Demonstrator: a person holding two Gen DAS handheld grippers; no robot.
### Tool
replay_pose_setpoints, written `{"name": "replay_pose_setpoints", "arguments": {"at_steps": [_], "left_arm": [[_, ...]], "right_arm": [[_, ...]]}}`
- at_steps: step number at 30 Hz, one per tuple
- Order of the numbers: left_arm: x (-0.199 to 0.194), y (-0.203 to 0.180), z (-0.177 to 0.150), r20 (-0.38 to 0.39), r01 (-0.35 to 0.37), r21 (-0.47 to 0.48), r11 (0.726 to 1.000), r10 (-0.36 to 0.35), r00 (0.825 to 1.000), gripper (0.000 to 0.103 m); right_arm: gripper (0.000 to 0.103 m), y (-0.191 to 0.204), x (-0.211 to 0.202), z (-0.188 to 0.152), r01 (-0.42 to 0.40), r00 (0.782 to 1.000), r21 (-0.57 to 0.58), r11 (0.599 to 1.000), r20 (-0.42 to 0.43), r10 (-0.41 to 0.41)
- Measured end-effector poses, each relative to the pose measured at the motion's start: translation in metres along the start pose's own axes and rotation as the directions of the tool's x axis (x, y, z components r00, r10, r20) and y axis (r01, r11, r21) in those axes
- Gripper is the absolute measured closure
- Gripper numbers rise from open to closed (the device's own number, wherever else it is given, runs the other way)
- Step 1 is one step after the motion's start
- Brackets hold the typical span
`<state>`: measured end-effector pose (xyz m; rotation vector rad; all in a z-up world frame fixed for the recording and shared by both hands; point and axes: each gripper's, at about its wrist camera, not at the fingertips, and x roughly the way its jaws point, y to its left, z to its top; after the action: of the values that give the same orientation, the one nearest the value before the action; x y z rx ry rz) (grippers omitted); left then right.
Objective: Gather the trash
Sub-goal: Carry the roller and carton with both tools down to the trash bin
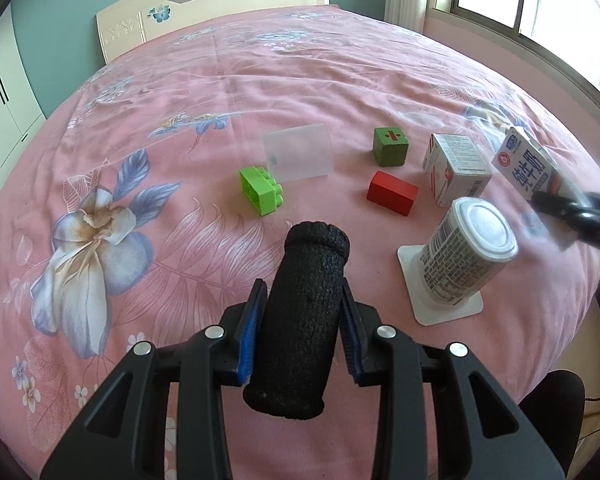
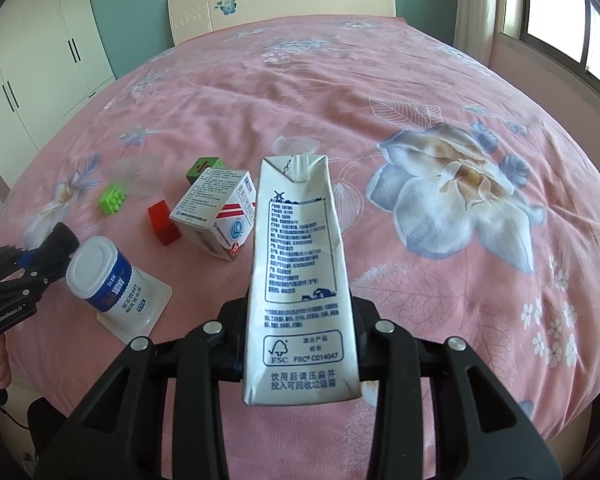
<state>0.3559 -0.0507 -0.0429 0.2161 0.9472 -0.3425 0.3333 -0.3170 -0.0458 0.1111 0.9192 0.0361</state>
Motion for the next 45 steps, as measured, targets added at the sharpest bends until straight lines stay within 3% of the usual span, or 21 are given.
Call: {"name": "replay_pose_setpoints", "arguments": {"at_steps": [12, 29, 45], "left_arm": [[-0.052, 0.004, -0.038, 0.024, -0.044, 0.005, 0.999, 0.044, 0.999, 0.065], [-0.115, -0.026, -0.099, 0.069, -0.02, 0.044, 0.999, 0.017, 0.997, 0.065], [-0.148, -0.048, -0.152, 0.083, 0.001, 0.101, 0.995, -0.01, 0.996, 0.065]], "right_arm": [[0.067, 0.009, -0.06, -0.031, -0.012, 0.999, -0.017, 1.0, 0.046, 0.013], [0.067, 0.045, -0.138, -0.105, -0.026, 0.995, -0.152, 0.988, 0.09, 0.04], [0.067, 0.086, -0.194, -0.166, -0.102, 0.986, -0.275, 0.956, 0.097, 0.133]]}}
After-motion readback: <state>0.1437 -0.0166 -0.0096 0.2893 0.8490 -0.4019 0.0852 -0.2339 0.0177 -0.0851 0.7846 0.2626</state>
